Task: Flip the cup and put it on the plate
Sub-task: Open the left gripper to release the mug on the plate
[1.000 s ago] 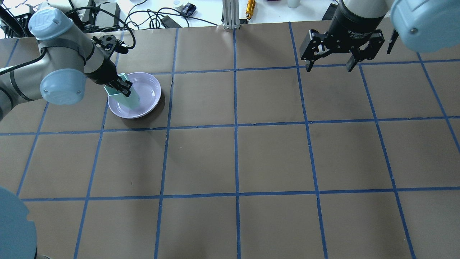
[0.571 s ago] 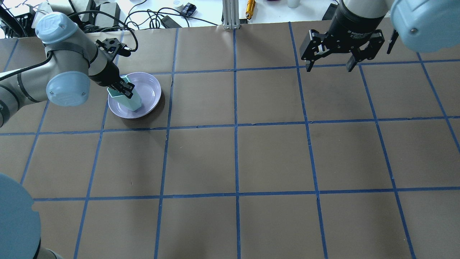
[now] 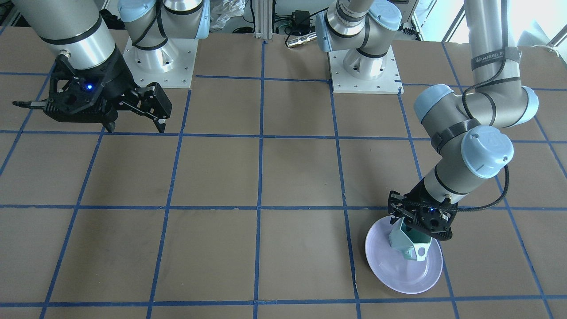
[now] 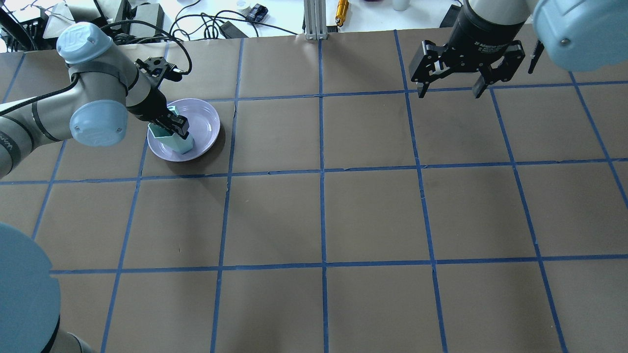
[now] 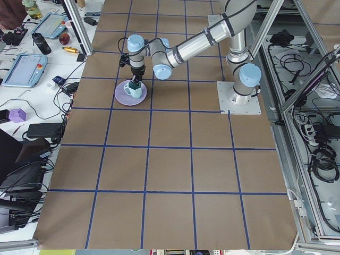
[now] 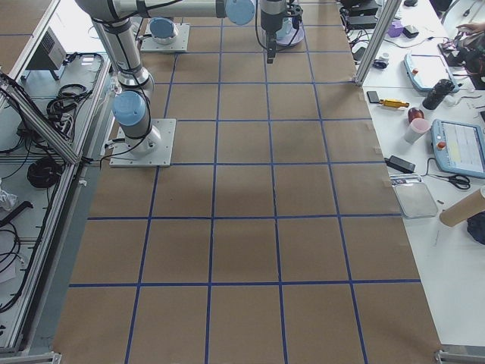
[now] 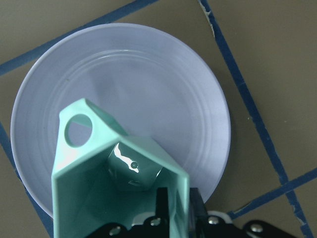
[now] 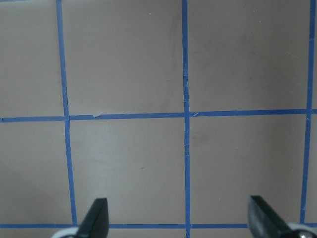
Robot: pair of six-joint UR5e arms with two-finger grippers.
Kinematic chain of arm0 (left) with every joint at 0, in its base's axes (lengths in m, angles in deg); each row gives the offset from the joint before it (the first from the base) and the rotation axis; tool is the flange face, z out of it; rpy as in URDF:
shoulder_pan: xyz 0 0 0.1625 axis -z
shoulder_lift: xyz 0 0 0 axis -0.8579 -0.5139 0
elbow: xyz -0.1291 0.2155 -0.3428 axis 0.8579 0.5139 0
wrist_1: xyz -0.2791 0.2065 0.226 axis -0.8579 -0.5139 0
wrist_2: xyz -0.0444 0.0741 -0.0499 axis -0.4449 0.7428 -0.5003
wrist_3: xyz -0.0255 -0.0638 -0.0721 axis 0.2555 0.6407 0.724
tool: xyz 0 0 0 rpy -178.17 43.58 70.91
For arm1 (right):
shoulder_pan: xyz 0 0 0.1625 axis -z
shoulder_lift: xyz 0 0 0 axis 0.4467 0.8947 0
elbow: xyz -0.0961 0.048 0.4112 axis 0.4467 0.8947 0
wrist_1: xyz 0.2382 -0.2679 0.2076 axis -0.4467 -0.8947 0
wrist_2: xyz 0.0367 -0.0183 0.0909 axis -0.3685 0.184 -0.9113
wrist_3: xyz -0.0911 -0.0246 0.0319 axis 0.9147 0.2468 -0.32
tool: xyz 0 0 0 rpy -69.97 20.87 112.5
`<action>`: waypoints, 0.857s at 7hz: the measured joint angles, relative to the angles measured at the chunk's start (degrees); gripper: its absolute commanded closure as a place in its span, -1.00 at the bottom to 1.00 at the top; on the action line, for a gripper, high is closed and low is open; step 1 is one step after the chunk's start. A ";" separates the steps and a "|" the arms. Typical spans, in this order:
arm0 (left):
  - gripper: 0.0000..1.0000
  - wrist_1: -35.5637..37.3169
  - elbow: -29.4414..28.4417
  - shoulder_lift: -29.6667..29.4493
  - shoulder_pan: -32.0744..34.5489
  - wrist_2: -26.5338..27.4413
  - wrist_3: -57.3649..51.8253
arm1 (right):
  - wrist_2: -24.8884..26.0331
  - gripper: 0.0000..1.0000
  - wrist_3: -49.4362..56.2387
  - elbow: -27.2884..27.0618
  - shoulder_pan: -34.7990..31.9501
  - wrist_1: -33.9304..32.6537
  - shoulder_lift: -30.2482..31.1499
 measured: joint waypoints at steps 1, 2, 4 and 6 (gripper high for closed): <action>-1.00 -0.43 -0.19 1.05 0.15 0.07 0.90 | -0.01 -1.00 0.02 0.00 0.00 -0.02 0.00; -1.00 -1.86 -0.42 2.84 0.24 0.11 1.84 | -0.05 -1.00 0.00 0.00 0.00 -0.03 0.00; -1.00 -7.75 -1.59 7.22 0.38 0.07 5.38 | -0.08 -1.00 0.02 0.00 0.00 -0.04 0.00; -1.00 -18.33 -5.38 11.58 1.61 0.85 9.93 | -0.06 -1.00 -0.01 0.00 0.00 -0.02 0.00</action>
